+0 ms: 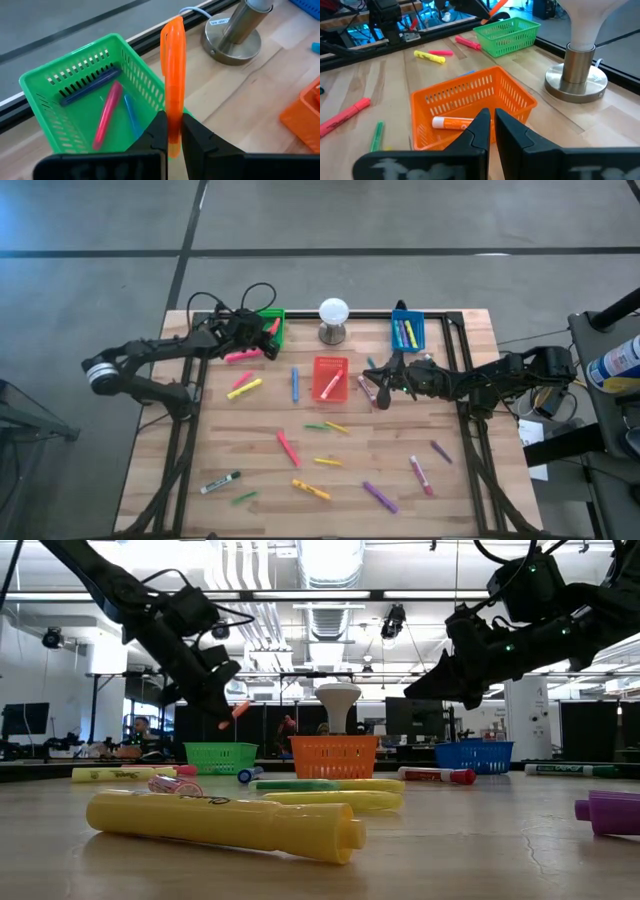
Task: Pick & Place Markers
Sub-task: Put the orange pen into the green bin
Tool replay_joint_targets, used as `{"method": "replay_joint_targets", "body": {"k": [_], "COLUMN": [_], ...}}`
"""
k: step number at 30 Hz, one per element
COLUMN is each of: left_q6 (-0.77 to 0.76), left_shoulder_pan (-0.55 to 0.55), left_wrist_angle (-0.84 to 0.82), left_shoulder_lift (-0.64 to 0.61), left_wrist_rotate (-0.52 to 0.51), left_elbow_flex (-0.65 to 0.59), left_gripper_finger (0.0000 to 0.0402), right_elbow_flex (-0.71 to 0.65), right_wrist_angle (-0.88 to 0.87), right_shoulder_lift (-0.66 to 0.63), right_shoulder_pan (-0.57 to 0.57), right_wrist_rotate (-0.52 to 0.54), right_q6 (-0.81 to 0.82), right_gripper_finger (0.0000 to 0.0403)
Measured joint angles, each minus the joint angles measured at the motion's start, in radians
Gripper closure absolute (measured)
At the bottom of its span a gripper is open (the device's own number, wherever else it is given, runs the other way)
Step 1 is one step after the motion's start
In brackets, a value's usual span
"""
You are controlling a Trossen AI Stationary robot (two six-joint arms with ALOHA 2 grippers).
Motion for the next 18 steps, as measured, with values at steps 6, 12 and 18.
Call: {"method": "replay_joint_targets", "body": {"k": [6, 12, 18], "left_q6": [0.000, 0.000, 0.012], "left_shoulder_pan": [0.011, 0.020, 0.021], "left_wrist_angle": [0.018, 0.034, 0.037], "left_shoulder_lift": [0.029, 0.056, 0.087], "left_wrist_rotate": [0.000, 0.000, 0.000], "left_elbow_flex": [0.000, 0.000, 0.000], "left_gripper_finger": [0.0376, 0.0376, 0.0362], "right_elbow_flex": [0.000, 0.000, 0.000], "right_wrist_angle": [-0.003, -0.003, -0.003], "right_shoulder_lift": [0.000, 0.000, 0.000], "right_shoulder_pan": [0.000, 0.000, 0.000], "right_wrist_rotate": [0.000, 0.000, 0.000], "right_q6": [0.000, 0.000, 0.000], "right_gripper_finger": [0.0380, 0.0380, 0.0380]}}
